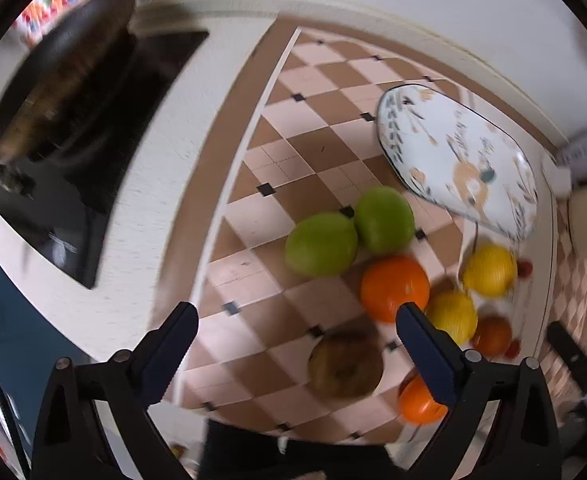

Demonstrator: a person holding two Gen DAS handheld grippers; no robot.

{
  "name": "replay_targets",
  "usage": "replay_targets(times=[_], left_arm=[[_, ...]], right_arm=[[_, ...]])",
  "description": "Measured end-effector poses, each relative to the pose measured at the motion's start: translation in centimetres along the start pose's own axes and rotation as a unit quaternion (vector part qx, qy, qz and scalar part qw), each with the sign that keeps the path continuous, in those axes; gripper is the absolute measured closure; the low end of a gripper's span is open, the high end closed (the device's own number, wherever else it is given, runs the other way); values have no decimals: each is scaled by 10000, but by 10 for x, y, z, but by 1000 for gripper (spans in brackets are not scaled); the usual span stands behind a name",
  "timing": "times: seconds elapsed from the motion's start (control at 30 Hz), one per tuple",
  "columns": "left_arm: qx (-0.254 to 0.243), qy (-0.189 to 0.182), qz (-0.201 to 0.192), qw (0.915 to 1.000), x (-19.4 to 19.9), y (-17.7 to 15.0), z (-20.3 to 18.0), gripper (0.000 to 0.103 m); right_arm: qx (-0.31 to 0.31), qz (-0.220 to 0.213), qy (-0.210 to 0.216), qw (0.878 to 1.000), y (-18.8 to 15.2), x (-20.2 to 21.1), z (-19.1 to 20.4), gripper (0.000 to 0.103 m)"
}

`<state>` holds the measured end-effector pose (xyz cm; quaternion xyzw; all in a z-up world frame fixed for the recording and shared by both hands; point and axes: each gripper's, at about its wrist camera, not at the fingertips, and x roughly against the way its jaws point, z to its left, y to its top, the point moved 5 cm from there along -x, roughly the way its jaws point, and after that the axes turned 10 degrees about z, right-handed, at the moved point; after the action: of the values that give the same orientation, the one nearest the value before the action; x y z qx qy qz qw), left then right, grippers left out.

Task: Organize fruits
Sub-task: 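Grasp the green apple with the left tool while the right tool grasps the large lemon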

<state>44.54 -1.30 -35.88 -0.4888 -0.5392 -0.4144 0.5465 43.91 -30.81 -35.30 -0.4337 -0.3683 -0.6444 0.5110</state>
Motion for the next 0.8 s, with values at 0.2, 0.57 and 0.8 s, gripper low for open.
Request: replay_targets(times=[0.2, 0.57, 0.8], left_arm=[[495, -333, 475, 9971, -28, 31, 4, 8], [403, -662, 862, 9933, -62, 47, -5, 47], [200, -697, 736, 9947, -58, 56, -6, 51]], right_arm=[[166, 511, 88, 9985, 33, -49, 1, 0], [276, 767, 85, 9966, 43, -82, 8, 5], [163, 851, 176, 9961, 48, -95, 6, 33]])
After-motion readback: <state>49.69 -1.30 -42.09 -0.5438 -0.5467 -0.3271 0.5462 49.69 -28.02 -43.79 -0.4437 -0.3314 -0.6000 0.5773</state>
